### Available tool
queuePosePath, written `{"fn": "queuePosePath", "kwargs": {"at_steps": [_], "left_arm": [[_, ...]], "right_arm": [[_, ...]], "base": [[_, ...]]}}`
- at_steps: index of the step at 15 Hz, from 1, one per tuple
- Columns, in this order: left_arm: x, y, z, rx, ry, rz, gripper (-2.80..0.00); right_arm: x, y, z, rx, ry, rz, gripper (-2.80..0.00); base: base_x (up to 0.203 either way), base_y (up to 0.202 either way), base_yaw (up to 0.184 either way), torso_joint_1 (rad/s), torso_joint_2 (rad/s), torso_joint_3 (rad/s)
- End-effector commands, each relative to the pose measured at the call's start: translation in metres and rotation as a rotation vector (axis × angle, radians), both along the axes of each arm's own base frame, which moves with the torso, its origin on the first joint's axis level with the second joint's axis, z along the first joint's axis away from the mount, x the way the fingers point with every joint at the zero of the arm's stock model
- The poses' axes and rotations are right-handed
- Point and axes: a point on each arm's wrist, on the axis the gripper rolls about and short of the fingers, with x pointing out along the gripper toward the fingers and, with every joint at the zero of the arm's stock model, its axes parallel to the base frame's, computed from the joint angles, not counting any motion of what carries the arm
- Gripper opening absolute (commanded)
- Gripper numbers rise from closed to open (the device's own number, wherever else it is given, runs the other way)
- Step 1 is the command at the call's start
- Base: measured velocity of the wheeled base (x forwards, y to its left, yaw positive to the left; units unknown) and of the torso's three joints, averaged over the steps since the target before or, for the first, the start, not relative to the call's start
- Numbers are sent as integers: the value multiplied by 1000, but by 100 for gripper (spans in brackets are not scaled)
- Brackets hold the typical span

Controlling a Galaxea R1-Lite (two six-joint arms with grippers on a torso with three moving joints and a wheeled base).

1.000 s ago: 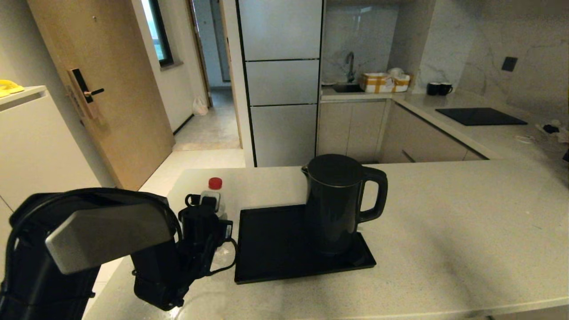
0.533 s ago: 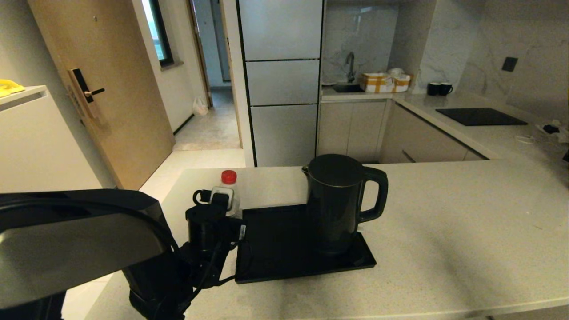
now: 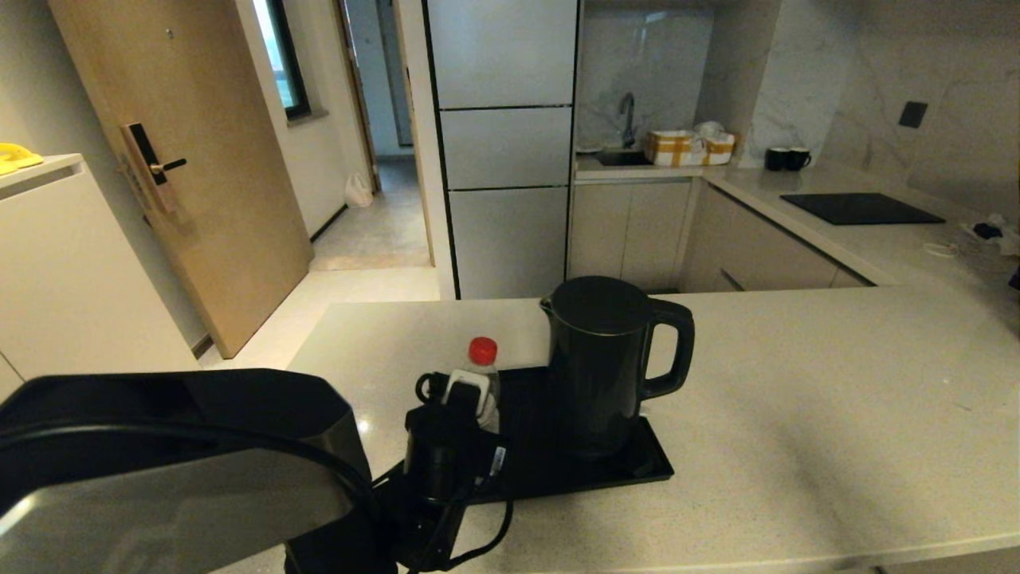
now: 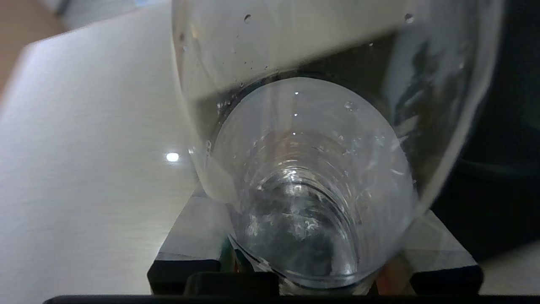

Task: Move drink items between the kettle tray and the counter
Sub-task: Return the bottled water to its original position

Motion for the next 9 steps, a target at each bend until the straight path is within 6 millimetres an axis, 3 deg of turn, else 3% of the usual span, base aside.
{"fn": "queuePosePath", "kwargs": {"at_steps": [1, 2, 3, 9], "left_arm": [[0, -3, -6, 6, 6, -4, -280], [2, -2, -14, 14, 21, 0, -60], [5, -1, -23, 23, 38, 7, 0], [9, -1, -28, 7, 43, 21, 0]], "right_arm": [[0, 0, 0, -1, 3, -1, -280], [0, 0, 0, 0, 3, 1, -280], [0, 0, 0, 0, 3, 1, -280], [0, 0, 0, -1, 3, -1, -280]], "base": [[0, 0, 0, 0, 0, 0], [0, 0, 0, 0, 0, 0], [0, 0, 0, 0, 0, 0], [0, 0, 0, 0, 0, 0]]}}
